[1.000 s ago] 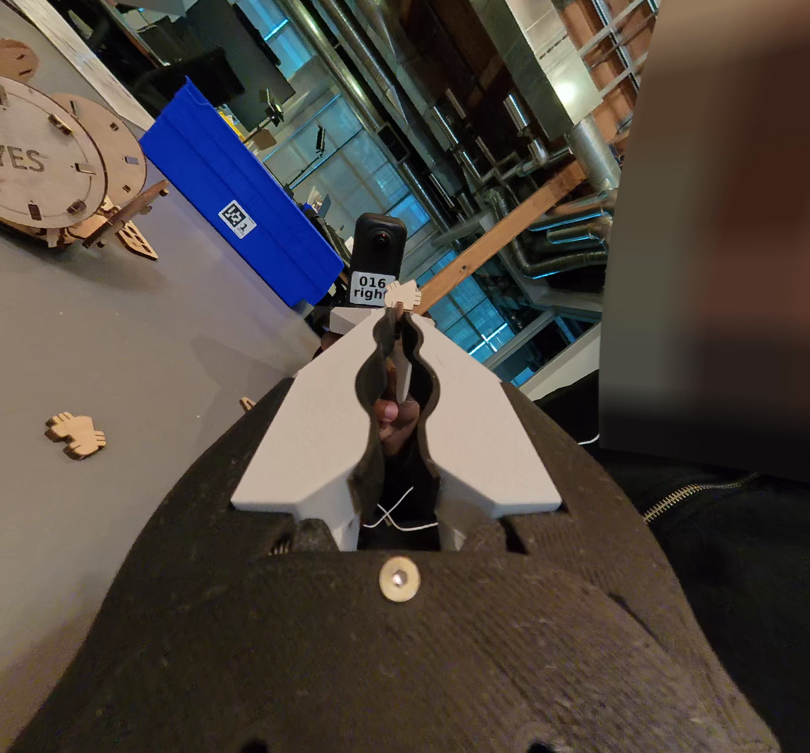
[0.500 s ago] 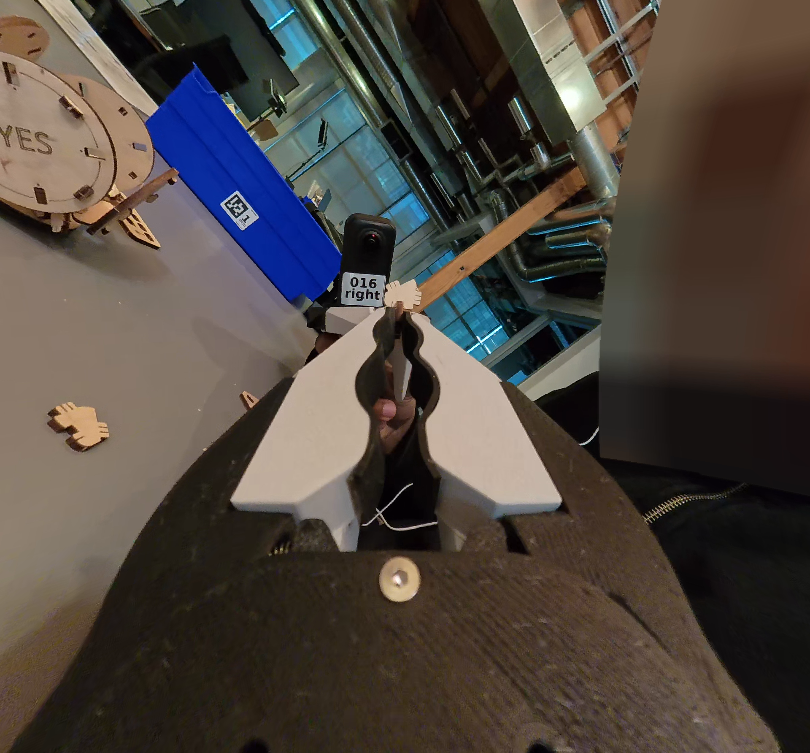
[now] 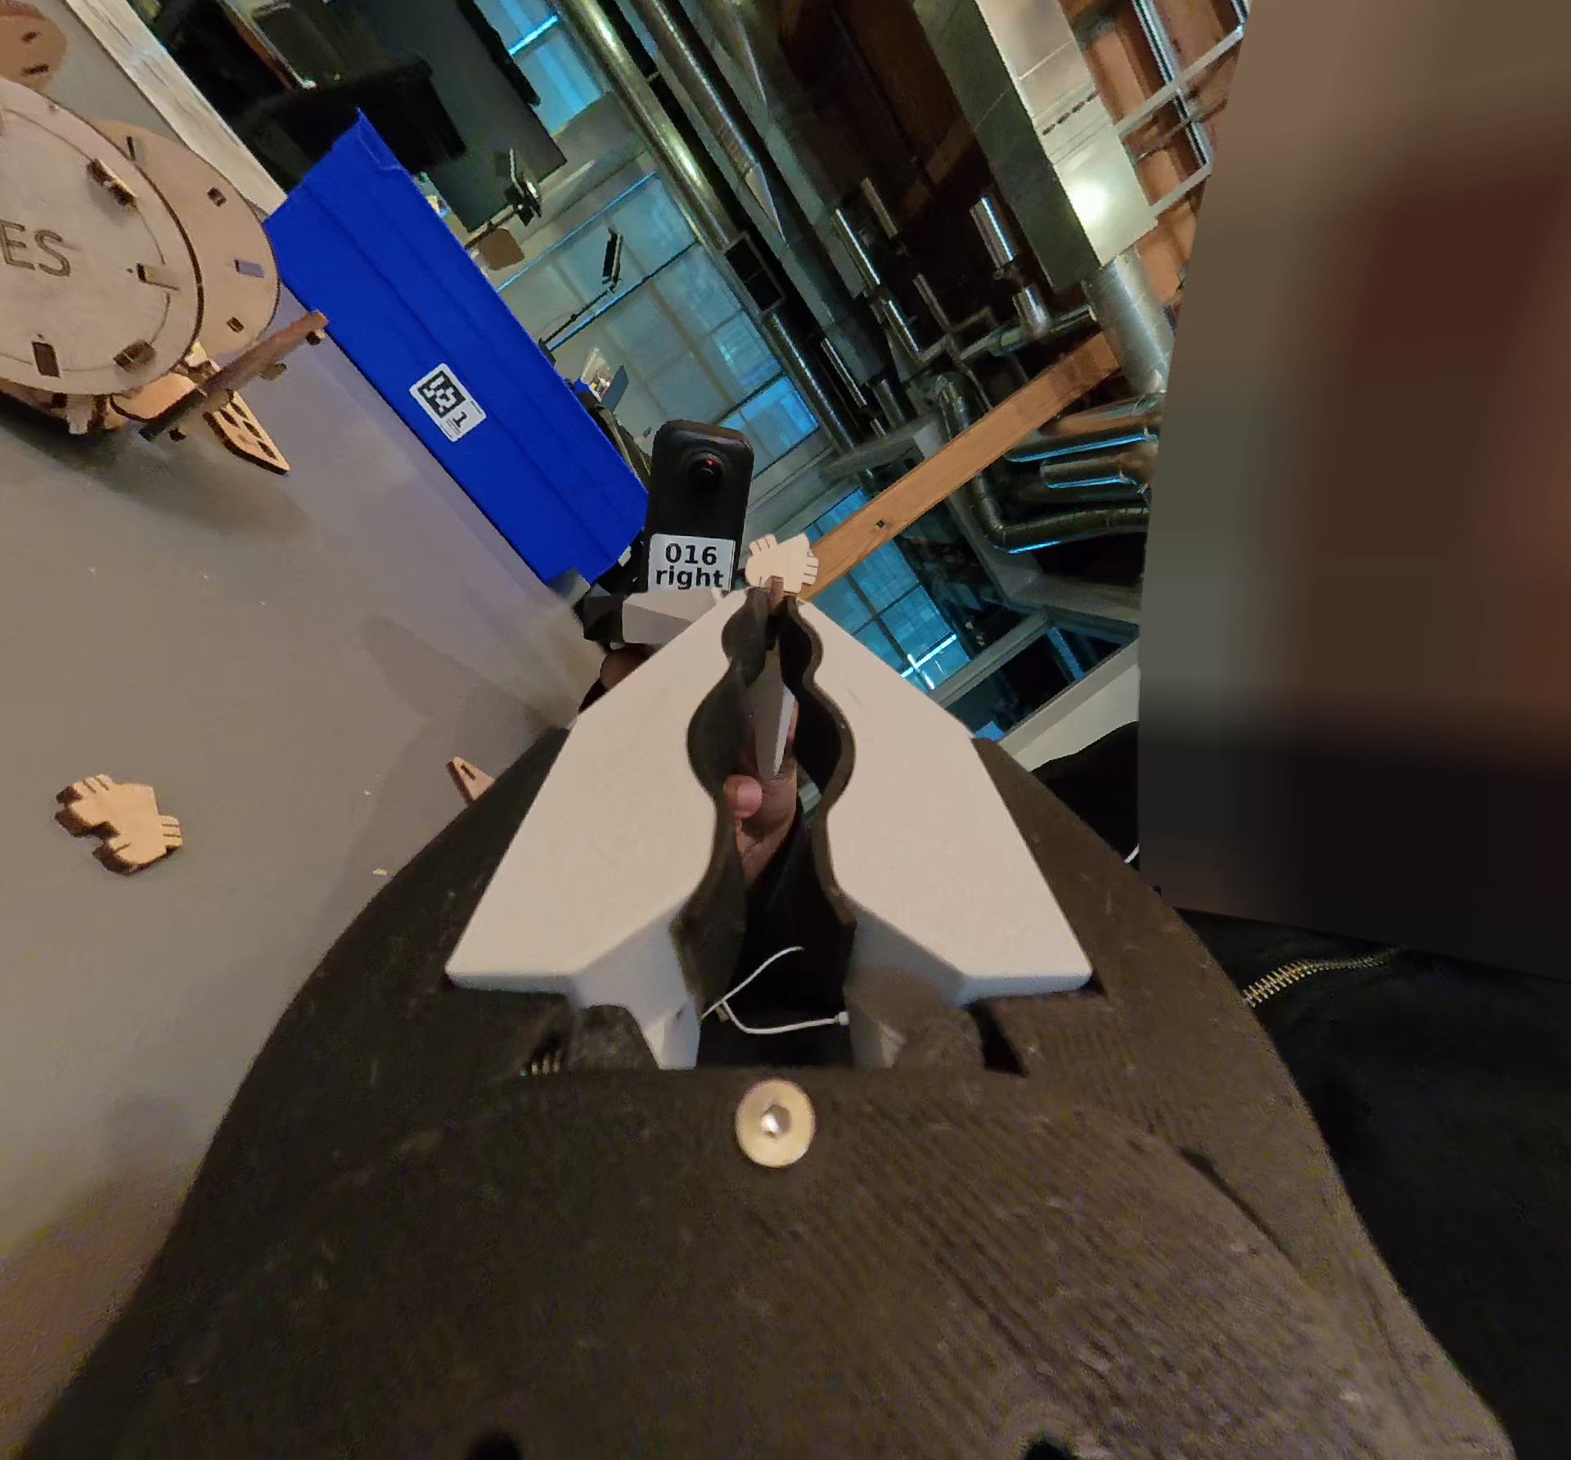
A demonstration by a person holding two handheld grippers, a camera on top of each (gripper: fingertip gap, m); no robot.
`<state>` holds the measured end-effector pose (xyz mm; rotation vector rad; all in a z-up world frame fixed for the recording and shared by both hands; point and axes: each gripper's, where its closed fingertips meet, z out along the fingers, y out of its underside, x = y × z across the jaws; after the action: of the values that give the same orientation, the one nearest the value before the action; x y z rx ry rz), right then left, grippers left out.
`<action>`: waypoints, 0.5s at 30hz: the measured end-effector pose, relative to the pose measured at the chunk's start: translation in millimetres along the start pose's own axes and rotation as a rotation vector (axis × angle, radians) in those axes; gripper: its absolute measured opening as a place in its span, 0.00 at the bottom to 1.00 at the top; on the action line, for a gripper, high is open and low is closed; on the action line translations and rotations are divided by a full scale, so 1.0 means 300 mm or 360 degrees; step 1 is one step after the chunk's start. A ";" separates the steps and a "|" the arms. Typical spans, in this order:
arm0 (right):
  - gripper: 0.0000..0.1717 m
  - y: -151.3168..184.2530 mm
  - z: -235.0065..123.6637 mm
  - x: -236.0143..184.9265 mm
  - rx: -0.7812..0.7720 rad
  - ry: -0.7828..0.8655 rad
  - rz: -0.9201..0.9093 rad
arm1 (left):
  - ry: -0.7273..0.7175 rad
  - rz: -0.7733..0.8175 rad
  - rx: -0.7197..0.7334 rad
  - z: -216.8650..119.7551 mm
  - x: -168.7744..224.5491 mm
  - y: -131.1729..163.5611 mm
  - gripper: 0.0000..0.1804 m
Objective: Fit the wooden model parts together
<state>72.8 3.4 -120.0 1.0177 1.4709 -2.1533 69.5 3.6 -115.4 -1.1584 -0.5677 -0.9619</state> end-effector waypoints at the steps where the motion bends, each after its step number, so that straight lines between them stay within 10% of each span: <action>1: 0.08 0.001 -0.001 0.000 -0.0005 -0.0001 0.0000 | -0.0003 -0.0003 -0.0014 0.001 -0.001 0.003 0.02; 11: 0.09 -0.017 0.003 0.010 0.0046 0.0039 -0.0032 | -0.0023 0.0014 0.0023 0.000 -0.008 -0.009 0.02; 15: 0.28 -0.027 0.000 0.031 0.0073 0.0198 -0.0202 | 0.0066 -0.0080 0.0154 -0.022 0.003 -0.046 0.02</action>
<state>61.3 7.7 -121.1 1.1207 1.5890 -2.2569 57.5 -4.2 -110.0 -1.0399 -0.6058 -0.9885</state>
